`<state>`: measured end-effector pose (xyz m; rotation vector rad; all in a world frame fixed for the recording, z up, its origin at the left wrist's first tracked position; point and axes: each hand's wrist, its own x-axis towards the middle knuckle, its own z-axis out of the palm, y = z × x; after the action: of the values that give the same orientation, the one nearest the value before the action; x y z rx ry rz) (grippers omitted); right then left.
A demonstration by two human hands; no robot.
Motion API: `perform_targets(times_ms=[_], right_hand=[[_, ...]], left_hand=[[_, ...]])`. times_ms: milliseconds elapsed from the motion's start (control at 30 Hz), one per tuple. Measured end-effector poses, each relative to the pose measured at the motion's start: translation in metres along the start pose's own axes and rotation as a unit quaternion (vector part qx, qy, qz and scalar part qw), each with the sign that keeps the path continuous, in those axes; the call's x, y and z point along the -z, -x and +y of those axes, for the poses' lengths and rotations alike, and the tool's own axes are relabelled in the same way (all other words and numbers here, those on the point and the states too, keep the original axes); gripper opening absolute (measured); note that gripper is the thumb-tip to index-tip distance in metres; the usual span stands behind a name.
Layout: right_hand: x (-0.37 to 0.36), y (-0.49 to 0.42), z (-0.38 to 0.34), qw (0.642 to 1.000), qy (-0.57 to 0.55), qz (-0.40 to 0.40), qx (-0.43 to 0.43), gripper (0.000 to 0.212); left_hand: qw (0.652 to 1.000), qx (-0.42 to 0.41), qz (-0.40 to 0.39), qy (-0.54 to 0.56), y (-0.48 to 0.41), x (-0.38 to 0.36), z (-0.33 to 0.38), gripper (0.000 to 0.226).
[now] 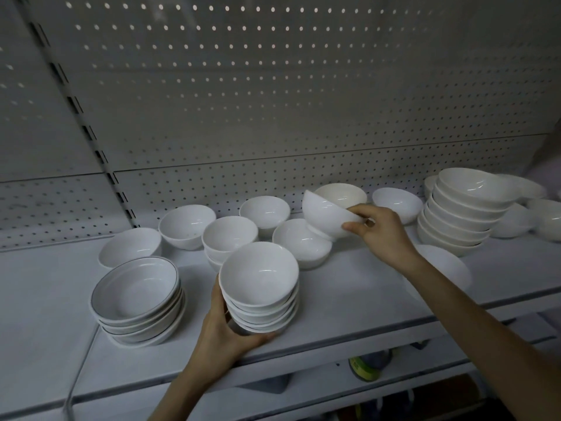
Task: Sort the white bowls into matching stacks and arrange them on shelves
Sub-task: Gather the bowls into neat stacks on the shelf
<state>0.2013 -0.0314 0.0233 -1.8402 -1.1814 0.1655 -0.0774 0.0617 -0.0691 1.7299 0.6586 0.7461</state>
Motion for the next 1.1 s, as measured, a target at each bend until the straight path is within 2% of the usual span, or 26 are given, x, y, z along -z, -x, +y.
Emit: perform_targets(times_ms=[167, 333, 600, 800, 967, 1100], right_hand=[[-0.019, -0.011, 0.000, 1.000, 0.005, -0.015, 0.007, 0.019], [-0.036, -0.004, 0.002, 0.998, 0.054, -0.038, -0.009, 0.018], [-0.059, 0.014, 0.011, 0.982, 0.176, -0.054, 0.051, 0.017], [-0.060, 0.013, 0.016, 0.971, 0.213, -0.048, 0.101, 0.008], [-0.055, 0.008, 0.016, 0.946, 0.275, -0.091, 0.145, 0.012], [-0.050, 0.002, 0.012, 0.942, 0.272, -0.151, 0.128, 0.016]], left_hand=[[1.000, 0.001, 0.009, 0.017, 0.004, 0.004, 0.002, 0.114], [1.000, -0.002, 0.011, 0.028, 0.003, 0.003, 0.004, 0.112], [1.000, 0.001, 0.003, 0.027, 0.003, 0.004, 0.003, 0.111], [1.000, -0.005, 0.002, 0.018, 0.004, 0.004, 0.003, 0.112], [1.000, -0.006, -0.007, 0.026, 0.005, 0.004, 0.003, 0.114], [0.999, -0.006, -0.006, 0.033, 0.006, 0.004, 0.000, 0.113]])
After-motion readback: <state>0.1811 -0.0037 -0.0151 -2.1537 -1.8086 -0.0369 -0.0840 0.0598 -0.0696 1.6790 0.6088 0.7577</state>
